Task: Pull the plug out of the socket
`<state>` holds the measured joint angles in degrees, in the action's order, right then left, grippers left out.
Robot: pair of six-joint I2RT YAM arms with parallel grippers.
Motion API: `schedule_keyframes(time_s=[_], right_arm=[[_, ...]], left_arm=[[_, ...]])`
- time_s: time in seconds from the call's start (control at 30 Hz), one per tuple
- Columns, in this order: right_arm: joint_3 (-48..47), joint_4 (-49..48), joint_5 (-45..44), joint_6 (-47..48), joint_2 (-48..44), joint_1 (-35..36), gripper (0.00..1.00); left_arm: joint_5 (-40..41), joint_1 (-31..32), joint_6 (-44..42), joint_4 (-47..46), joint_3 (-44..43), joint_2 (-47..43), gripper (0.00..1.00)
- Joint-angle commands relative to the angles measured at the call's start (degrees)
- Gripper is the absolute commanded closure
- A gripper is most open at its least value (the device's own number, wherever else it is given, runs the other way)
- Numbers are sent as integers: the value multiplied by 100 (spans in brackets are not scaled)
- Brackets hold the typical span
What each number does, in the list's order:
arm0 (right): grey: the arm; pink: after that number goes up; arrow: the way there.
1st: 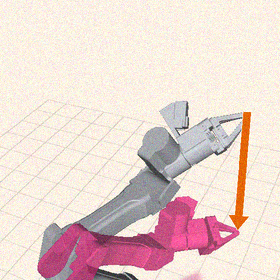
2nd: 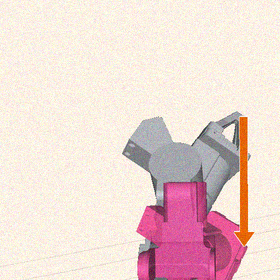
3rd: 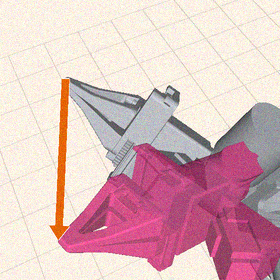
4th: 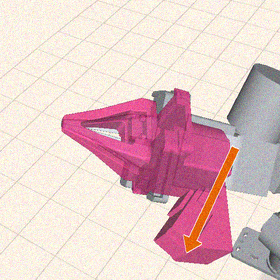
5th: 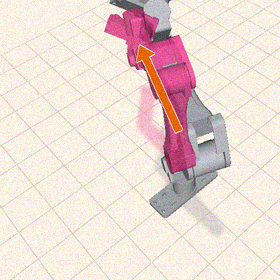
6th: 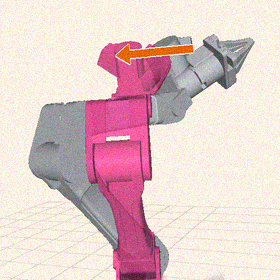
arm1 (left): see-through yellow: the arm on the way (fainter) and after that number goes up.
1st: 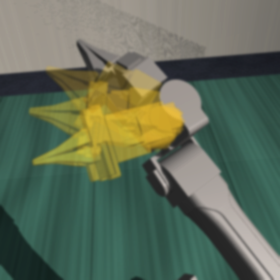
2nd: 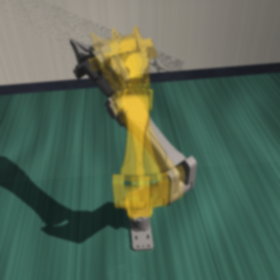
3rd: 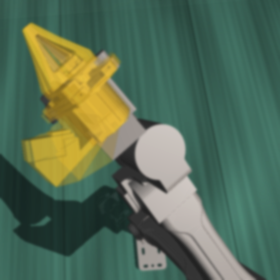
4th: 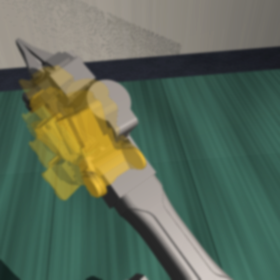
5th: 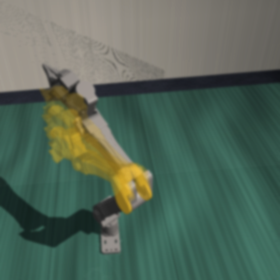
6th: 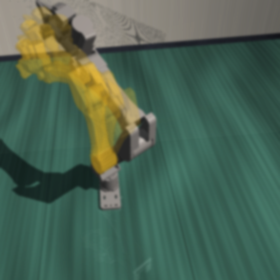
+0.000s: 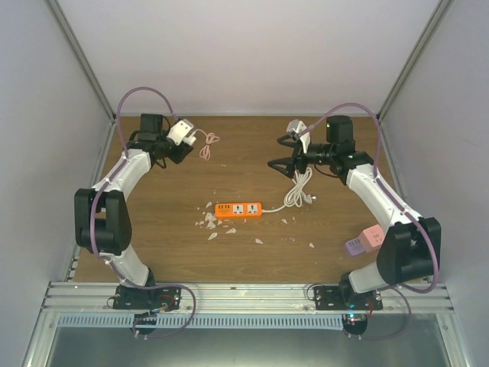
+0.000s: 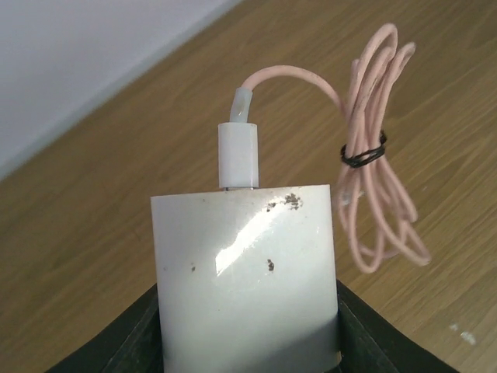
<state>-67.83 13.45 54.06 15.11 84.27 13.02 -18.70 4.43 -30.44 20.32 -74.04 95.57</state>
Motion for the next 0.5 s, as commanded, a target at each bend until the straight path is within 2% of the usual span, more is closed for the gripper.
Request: schedule_keyframes(time_s=[0.0,0.2,0.47], right_arm=[[6,707,18,920,-6,-3,0],[205,974,-125,1393,22,22,0],[253,1611,-671,2224,198,49,1]], left_arm=[[-204,-381,89,279,-251,571,65],[-161,-938,230,642,-562,1252,65],[176,-1313,336,1012,-1041,2076,65]])
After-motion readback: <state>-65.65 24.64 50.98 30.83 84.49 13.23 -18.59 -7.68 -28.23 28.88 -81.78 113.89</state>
